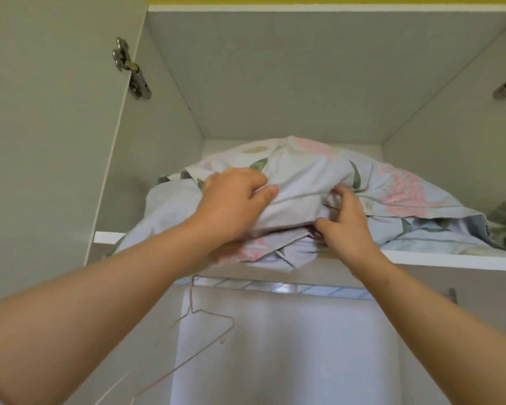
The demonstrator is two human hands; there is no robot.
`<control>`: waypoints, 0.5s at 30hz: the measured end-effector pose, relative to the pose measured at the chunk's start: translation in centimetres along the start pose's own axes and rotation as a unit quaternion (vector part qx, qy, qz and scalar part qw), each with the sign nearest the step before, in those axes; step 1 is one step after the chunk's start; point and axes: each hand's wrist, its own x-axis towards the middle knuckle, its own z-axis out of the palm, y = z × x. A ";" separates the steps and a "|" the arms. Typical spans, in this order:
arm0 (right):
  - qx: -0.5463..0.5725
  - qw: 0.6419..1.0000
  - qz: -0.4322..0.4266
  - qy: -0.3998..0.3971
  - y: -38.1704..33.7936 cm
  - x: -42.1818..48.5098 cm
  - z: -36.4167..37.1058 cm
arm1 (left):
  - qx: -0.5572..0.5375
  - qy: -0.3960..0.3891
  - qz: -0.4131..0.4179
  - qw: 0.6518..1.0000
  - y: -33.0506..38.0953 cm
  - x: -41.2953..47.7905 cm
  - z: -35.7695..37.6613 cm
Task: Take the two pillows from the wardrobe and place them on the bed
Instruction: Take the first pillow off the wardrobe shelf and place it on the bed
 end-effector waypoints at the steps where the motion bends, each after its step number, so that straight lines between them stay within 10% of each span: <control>1: -0.040 0.998 -0.020 0.044 -0.6 -0.2 -0.1 | -0.022 -0.018 0.015 0.999 -0.1 -0.7 0.4; 8: -0.292 0.939 -0.172 -0.067 -4.9 1.4 0.3 | -0.061 -0.091 0.072 0.991 -0.5 -3.8 0.5; 15: -0.202 0.969 -0.137 -0.044 -3.4 1.3 0.2 | 0.097 0.003 0.112 0.989 -1.6 -4.3 1.4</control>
